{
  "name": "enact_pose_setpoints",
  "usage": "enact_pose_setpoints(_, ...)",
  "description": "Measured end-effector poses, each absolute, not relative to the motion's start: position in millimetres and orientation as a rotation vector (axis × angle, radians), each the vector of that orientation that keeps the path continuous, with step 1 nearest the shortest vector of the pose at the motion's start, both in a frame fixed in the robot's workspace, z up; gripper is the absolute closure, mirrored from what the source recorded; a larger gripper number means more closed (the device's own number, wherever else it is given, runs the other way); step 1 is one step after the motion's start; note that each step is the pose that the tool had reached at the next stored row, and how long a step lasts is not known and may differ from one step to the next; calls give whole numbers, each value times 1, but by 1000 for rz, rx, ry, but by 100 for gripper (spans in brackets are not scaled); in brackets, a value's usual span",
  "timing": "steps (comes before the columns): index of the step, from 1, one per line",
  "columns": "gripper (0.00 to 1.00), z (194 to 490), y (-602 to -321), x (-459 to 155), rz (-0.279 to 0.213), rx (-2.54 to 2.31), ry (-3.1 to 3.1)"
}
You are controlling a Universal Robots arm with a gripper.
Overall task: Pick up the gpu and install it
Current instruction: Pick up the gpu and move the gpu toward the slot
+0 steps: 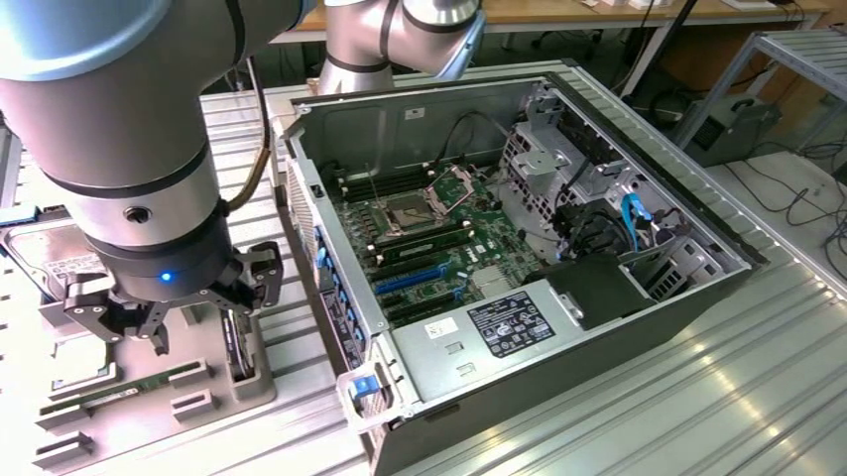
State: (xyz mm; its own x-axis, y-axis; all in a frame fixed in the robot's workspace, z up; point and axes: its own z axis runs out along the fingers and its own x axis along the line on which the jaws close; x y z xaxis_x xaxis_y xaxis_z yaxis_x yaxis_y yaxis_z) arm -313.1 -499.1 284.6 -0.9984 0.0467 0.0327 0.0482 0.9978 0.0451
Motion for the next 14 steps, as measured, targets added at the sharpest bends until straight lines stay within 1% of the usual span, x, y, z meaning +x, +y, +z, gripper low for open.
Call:
enact_pose_setpoints(7,28,279,-490,-305,-61,-78,-3073)
enact_pose_setpoints(12,28,274,-476,-304,-43,-78,-3063)
enact_pose_setpoints(14,28,272,-474,-303,-29,-79,-3063)
